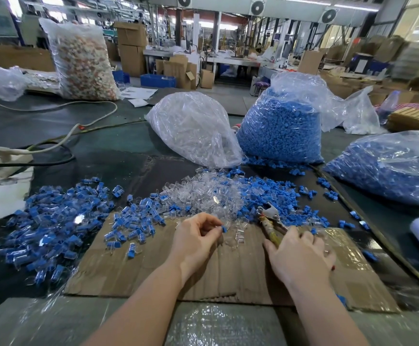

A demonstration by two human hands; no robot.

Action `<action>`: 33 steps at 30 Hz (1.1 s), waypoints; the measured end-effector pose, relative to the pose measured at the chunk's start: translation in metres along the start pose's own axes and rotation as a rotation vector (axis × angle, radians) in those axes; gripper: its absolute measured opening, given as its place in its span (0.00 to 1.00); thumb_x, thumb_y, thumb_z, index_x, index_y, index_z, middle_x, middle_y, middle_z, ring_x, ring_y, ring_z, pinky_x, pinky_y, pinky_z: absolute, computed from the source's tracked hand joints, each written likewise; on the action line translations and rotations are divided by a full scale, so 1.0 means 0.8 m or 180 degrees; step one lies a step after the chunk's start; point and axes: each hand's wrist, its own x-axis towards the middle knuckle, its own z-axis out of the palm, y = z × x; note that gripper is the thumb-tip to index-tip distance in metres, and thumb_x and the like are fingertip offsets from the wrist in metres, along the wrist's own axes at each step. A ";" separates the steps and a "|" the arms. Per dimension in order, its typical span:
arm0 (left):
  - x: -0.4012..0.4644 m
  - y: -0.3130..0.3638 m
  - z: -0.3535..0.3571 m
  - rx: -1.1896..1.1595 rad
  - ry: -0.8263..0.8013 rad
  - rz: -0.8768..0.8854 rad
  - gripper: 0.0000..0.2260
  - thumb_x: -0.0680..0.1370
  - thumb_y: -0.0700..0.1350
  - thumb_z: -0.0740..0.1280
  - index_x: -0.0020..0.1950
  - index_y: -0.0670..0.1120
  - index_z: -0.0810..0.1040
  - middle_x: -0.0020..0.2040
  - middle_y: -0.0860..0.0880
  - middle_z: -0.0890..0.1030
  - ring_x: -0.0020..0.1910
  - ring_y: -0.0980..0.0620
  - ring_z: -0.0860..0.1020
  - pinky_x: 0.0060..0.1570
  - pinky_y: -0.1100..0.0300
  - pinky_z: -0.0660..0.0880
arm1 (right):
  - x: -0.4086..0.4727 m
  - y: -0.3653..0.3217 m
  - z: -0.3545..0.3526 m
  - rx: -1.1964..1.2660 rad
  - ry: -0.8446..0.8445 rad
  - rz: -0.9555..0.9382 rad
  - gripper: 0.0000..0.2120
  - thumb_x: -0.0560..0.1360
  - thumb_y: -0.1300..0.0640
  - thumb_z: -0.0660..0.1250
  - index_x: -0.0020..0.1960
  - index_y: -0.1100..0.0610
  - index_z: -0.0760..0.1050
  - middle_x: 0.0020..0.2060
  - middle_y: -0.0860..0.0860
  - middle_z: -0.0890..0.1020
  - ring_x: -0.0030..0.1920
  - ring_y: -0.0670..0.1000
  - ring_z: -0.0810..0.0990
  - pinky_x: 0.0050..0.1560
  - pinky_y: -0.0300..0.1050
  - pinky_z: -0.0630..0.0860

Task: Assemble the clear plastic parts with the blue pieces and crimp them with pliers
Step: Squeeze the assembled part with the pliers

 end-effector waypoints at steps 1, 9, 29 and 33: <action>0.001 0.000 0.000 -0.0003 0.0004 -0.0008 0.06 0.74 0.34 0.68 0.42 0.45 0.79 0.34 0.52 0.79 0.30 0.67 0.75 0.33 0.74 0.69 | 0.001 0.001 -0.001 -0.0022 -0.0017 -0.0034 0.30 0.76 0.35 0.53 0.68 0.54 0.62 0.66 0.54 0.69 0.67 0.56 0.66 0.66 0.57 0.61; 0.006 0.001 -0.003 -0.0354 0.0084 -0.0285 0.03 0.74 0.35 0.68 0.46 0.41 0.79 0.36 0.46 0.80 0.30 0.62 0.76 0.32 0.71 0.73 | -0.005 -0.001 -0.021 0.0051 0.0277 -0.0380 0.17 0.79 0.43 0.52 0.57 0.55 0.67 0.58 0.54 0.72 0.57 0.56 0.71 0.58 0.48 0.69; 0.023 0.017 -0.006 -0.1151 0.0427 -0.1189 0.04 0.74 0.34 0.69 0.43 0.41 0.81 0.30 0.48 0.80 0.23 0.57 0.77 0.23 0.65 0.73 | -0.017 -0.017 -0.056 0.2612 -0.2357 -0.0984 0.13 0.70 0.61 0.61 0.54 0.63 0.72 0.39 0.59 0.78 0.40 0.57 0.77 0.42 0.52 0.69; 0.025 0.017 -0.005 -0.1160 0.0501 -0.1266 0.03 0.74 0.35 0.68 0.44 0.42 0.80 0.33 0.44 0.80 0.27 0.51 0.76 0.28 0.57 0.72 | -0.016 -0.017 -0.056 0.2698 -0.2430 -0.1057 0.04 0.72 0.63 0.60 0.46 0.58 0.72 0.36 0.55 0.77 0.35 0.53 0.75 0.37 0.46 0.69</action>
